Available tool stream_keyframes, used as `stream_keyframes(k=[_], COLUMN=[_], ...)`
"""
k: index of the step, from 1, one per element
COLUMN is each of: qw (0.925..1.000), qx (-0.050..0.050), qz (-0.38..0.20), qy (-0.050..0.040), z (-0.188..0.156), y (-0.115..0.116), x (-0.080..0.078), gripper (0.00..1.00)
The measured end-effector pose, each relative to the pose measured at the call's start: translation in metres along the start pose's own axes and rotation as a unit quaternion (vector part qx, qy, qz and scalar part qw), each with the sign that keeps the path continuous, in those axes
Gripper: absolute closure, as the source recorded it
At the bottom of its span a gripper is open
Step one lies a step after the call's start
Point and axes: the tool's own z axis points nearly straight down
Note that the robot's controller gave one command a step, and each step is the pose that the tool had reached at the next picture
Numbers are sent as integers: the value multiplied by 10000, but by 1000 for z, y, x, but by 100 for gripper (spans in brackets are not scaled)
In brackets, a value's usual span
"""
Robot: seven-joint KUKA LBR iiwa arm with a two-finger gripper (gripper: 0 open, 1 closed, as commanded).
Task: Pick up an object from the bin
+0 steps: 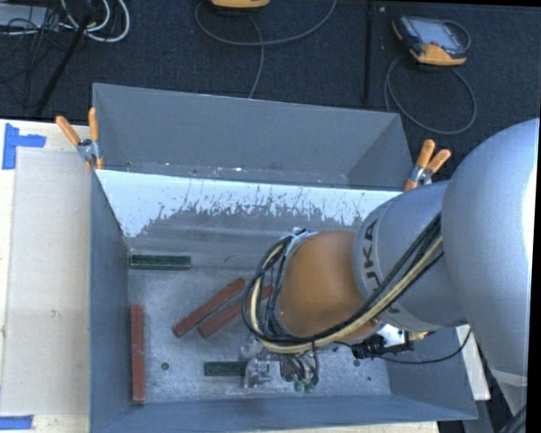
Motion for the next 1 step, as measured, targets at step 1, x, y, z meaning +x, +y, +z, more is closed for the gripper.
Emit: stream_keyframes(k=[1], qw=[10000], qx=[-1], qz=[2], qy=[0], z=[0], y=[0], x=[0], gripper=[100])
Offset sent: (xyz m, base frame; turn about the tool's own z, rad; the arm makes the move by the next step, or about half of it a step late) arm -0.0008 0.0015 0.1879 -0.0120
